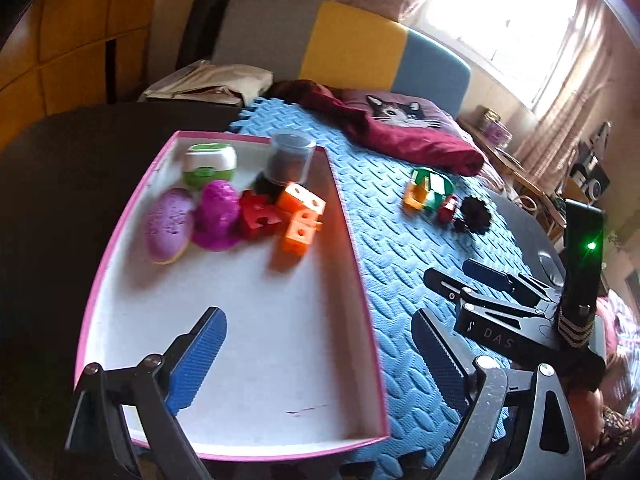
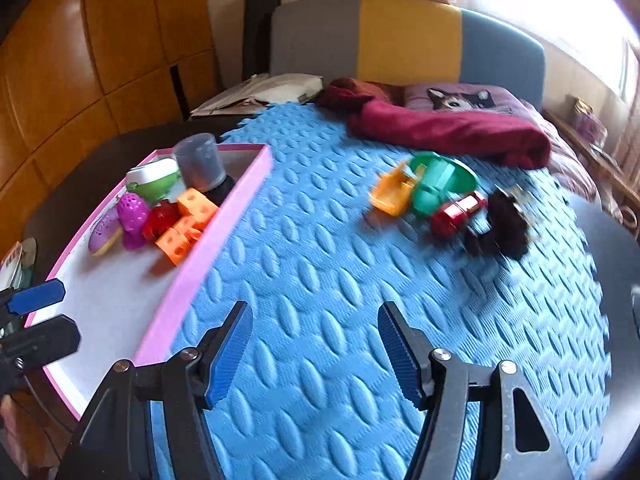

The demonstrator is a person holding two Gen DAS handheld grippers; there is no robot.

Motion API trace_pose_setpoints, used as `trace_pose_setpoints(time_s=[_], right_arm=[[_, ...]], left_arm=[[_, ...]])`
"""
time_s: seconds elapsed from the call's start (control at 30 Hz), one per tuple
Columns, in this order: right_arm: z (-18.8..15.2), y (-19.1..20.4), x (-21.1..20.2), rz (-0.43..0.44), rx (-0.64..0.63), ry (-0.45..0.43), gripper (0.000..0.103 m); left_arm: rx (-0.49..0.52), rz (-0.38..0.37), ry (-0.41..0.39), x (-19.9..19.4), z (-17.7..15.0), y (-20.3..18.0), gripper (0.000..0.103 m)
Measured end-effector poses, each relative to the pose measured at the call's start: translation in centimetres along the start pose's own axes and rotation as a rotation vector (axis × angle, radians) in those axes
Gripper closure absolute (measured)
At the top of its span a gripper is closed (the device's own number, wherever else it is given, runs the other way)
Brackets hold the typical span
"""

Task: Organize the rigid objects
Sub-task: 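Move the right tool to the brown spiky toy and grasp it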

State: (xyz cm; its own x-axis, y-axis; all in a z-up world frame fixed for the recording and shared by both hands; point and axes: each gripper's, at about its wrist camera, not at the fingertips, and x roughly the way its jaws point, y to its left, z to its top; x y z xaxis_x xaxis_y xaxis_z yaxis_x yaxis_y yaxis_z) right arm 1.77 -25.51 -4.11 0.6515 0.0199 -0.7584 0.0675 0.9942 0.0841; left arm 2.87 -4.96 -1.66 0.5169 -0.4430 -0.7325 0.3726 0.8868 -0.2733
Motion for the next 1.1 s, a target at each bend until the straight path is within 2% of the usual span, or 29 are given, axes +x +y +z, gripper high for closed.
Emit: trace_pose_setpoints(time_s=[0.13,0.33,0.57,0.7,0.83,0.87,0.9,1.0,1.1], right_arm=[[-0.7,-3.2,-0.4,-0.05,0.065,-0.024,0.037],[-0.4,-7.2,-0.9,-0.209,0.08,-0.063,0.037],[3.8,-10.4,-0.6,-0.286,0.047,-0.134,0.036],[6.1,-11.4,1.5,-0.307,0.038,-0.09,0.035],[6.4,-12.2,3.6,-0.278,0.029,-0.038,0.036],[6.3,-12.5,3.9,-0.248,0.046,-0.032,0.042],[6.1,-13.1,4.0,-0.187,0.092,-0.028,0.056],[5.6,-15.1,3.7,-0.075,0.243,-0.04,0.059],[4.5,-17.8,3.0,0.087,0.462,-0.04,0.06]], left_arm=[[0.035,-0.015,0.002,0.2,-0.3,-1.7,0.006],[0.059,-0.048,0.033,1.1,-0.5,-4.0,0.001],[0.061,-0.048,0.053,1.7,-0.6,-5.5,0.001],[0.062,-0.037,0.049,1.5,-0.7,-5.8,0.001],[0.061,-0.032,0.058,1.8,-0.8,-5.9,0.001],[0.064,-0.029,0.059,1.9,-0.8,-6.0,0.001],[0.067,-0.027,0.06,1.9,-0.7,-6.1,0.001],[0.071,-0.027,0.06,2.1,-0.7,-6.3,0.001],[0.075,-0.036,0.066,2.3,-0.7,-6.5,0.001]])
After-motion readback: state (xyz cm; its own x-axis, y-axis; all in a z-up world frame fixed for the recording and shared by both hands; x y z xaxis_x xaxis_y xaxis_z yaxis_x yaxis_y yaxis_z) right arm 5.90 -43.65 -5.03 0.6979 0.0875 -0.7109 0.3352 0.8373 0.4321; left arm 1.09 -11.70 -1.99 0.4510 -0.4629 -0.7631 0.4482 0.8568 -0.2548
